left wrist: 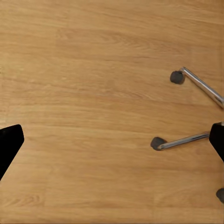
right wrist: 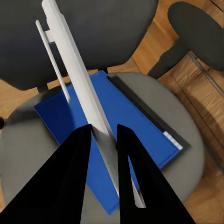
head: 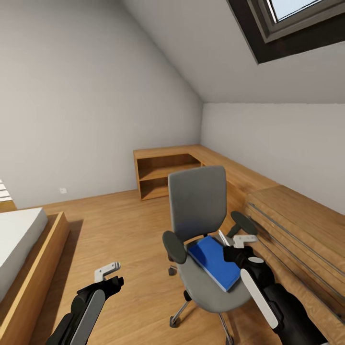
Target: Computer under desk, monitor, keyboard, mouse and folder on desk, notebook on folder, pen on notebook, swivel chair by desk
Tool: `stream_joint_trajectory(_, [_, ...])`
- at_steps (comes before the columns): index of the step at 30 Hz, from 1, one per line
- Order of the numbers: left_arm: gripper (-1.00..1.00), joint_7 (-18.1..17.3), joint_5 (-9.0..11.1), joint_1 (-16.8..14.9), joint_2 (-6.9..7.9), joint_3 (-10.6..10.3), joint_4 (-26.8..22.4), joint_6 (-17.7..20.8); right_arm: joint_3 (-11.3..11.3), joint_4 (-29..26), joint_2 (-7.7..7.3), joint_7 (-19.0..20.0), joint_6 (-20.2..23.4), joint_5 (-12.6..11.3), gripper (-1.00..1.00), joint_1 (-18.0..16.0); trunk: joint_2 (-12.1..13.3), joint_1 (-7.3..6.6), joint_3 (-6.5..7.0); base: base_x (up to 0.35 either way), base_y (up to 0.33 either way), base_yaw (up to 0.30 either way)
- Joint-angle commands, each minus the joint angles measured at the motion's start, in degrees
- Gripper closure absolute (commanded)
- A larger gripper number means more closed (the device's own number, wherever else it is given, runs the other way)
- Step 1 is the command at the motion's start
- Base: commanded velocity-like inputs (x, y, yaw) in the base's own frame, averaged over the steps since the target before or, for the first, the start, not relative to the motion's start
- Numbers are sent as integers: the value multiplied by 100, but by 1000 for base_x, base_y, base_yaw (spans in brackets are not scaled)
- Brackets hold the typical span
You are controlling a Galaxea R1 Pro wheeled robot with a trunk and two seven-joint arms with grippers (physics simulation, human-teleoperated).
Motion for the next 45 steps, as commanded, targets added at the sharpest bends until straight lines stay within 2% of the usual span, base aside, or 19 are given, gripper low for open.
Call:
stream_joint_trajectory(1, [-100, 58, 60, -4, 1, -5, -7, 6, 17, -16, -8, -60, 12, -64, 100, -5, 38, -23, 12, -1, 0, -16])
stream_joint_trajectory(4, [-100, 61, 59, -4, 2, 1, -7, 4, 11, -62, -13, -63, 24, -55, 100, 48, 158, -89, 66, 0, 0, -5])
stream_joint_trajectory(5, [-100, 54, 62, -4, 58, 226, -7, 7, 11, -143, -9, -68, 25, -52, 100, 57, 198, -111, 84, 0, 0, 0])
stream_joint_trajectory(7, [-100, 59, 71, -4, 66, 348, 6, 5, 11, -147, -7, -68, 21, -52, 100, 57, 279, -154, 120, 0, 0, 0])
stream_joint_trajectory(10, [-100, 30, 79, 5, 92, 601, 551, -9, 15, -135, -5, -69, 11, -51, 100, 58, 399, -220, 174, 0, 0, 0])
stream_joint_trajectory(13, [-100, 9, 63, 12, 220, 723, 1281, -167, 12, -133, -5, -69, 9, -51, 100, 58, 519, -286, 228, 0, 0, 0])
stream_joint_trajectory(16, [-100, -29, 47, 14, 379, 746, 2214, -881, 11, -137, -4, -69, 11, -52, 100, 58, 640, -352, 281, 0, 0, 0])
stream_joint_trajectory(17, [-100, -40, -24, 14, 409, 685, 2674, -1310, 11, -139, -4, -69, 14, -52, 100, 58, 680, -374, 299, 0, 0, 0])
stream_joint_trajectory(18, [-100, -43, -65, 14, 415, 642, 2835, -1459, 11, -139, -4, -69, 14, -52, 100, 58, 720, -396, 317, 0, 0, 0])
stream_joint_trajectory(19, [-100, -60, -170, 14, 424, 524, 3176, -1767, 11, -140, -4, -69, 15, -52, 100, 58, 760, -418, 335, 0, 0, 0])
stream_joint_trajectory(20, [-100, -141, -339, 14, 432, 295, 3709, -2282, 11, -140, -4, -69, 14, -52, 100, 58, 800, -440, 353, 0, 0, 0])
stream_joint_trajectory(22, [-100, -385, -483, 14, 432, 5, 4405, -3106, 10, -140, -4, -69, 11, -50, 100, 58, 880, -484, 389, 0, 0, 0])
stream_joint_trajectory(23, [-100, -770, -545, 14, 426, -166, 5097, -3925, 10, -139, -4, -69, 9, -48, 100, 58, 920, -506, 407, 0, 0, 0])
stream_joint_trajectory(27, [-100, -1399, -585, 14, 424, -276, 5934, -4929, 3, -140, -4, -73, 8, -44, 100, 58, 1081, -594, 479, 0, 0, 0])
stream_joint_trajectory(31, [-100, -1448, -590, 14, 407, -282, 6006, -5020, -121, -139, -11, -81, 7, -45, 100, 58, 1241, -682, 551, 0, 0, -9])
stream_joint_trajectory(34, [-100, -1446, -585, 14, 412, -276, 6011, -5055, -365, -134, -13, -83, 13, -50, 100, 58, 1362, -748, 605, 0, 0, -151])
stream_joint_trajectory(38, [-100, -1445, -583, 14, 413, -269, 6013, -5065, -565, -132, -11, -84, 22, -60, 100, 58, 1522, -835, 676, 0, 0, -226])
stream_joint_trajectory(40, [-100, -1445, -583, 14, 411, -268, 6013, -5062, -749, -132, -7, -85, 29, -141, 100, 58, 1602, -879, 712, 0, 0, -255])
stream_joint_trajectory(45, [-100, -1445, -579, 14, 413, -267, 6013, -5060, -977, -132, -12, -86, 41, -333, 100, 58, 1803, -989, 802, 0, 0, -262])
